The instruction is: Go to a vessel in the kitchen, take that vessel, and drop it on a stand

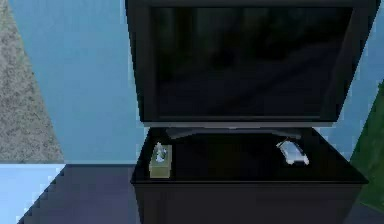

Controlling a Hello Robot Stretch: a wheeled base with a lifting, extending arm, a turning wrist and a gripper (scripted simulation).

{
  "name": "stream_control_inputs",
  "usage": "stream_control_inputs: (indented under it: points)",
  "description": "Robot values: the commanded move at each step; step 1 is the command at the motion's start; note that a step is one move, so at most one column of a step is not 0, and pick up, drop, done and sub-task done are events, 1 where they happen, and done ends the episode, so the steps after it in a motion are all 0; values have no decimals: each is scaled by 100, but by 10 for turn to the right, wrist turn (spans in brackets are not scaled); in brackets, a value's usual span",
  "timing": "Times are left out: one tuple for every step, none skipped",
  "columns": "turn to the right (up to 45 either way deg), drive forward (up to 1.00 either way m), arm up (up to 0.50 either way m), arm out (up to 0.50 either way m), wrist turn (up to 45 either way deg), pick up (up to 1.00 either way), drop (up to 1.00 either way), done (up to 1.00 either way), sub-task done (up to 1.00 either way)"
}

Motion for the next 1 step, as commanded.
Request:
stream_control_inputs:
  points:
    - [-450,0,0,0,0,0,0,0,0]
